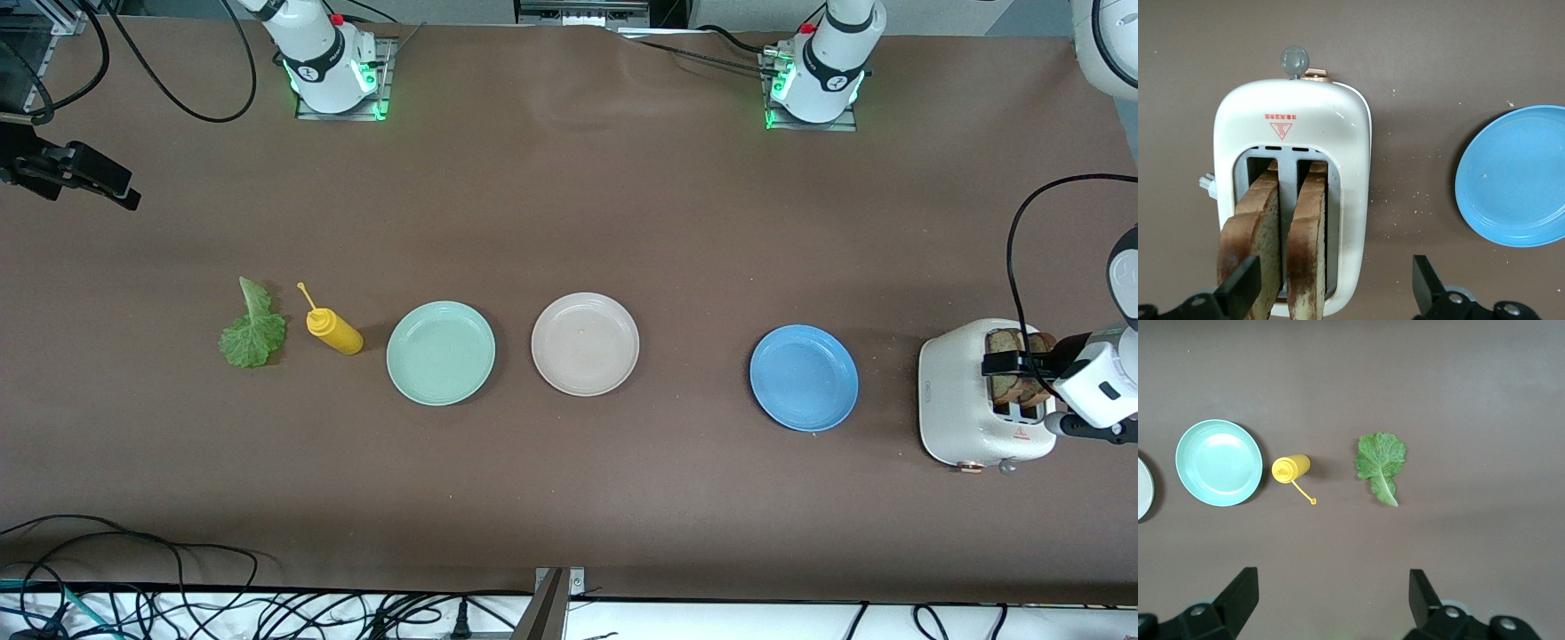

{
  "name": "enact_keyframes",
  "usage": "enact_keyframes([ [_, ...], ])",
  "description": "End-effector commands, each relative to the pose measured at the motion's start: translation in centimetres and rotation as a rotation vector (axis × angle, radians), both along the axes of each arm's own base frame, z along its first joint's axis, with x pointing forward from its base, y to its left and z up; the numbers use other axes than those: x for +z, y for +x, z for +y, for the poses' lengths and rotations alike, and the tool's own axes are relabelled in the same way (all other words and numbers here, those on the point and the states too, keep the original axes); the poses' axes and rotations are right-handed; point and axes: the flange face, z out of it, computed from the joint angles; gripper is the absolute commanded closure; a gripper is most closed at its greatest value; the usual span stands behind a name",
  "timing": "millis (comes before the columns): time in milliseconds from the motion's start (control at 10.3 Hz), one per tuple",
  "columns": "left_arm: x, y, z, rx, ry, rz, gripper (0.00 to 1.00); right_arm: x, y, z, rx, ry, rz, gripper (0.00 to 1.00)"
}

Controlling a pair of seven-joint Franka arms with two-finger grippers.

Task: Make sandwich on beige plate with both arms
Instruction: 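Lower the left gripper and grasp one bread slice in the toaster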

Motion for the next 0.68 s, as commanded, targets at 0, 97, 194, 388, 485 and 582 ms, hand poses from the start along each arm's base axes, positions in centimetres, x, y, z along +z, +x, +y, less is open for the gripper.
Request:
enact_keyframes([
  [0,0.2,0.7,0.4,-0.020,0.009,-0.027,0.00,0.7,-0.3,0.2,-0.009,0.016,0.003,0.00],
  [97,0.0,0.7,0.4,-0.021,0.010,-0.030,0.00,0.7,-0.3,0.3,-0.008,0.016,0.003,0.00],
  [194,-0.3,0.8,0.7,-0.018,0.010,-0.031,0.00,0.7,-0.3,0.2,-0.009,0.016,0.003,0.00],
  [388,-0.5,0.8,1.1,-0.012,0.009,-0.033,0.00,0.7,-0.3,0.2,-0.009,0.016,0.003,0.00],
  [485,-0.8,0.8,1.1,-0.009,0.007,-0.029,0.00,0.7,-0.3,0.2,-0.009,0.016,0.003,0.00],
  [582,-1.2,0.7,1.0,-0.004,0.004,-0.024,0.00,0.7,-0.3,0.2,-0.009,0.016,0.003,0.00],
])
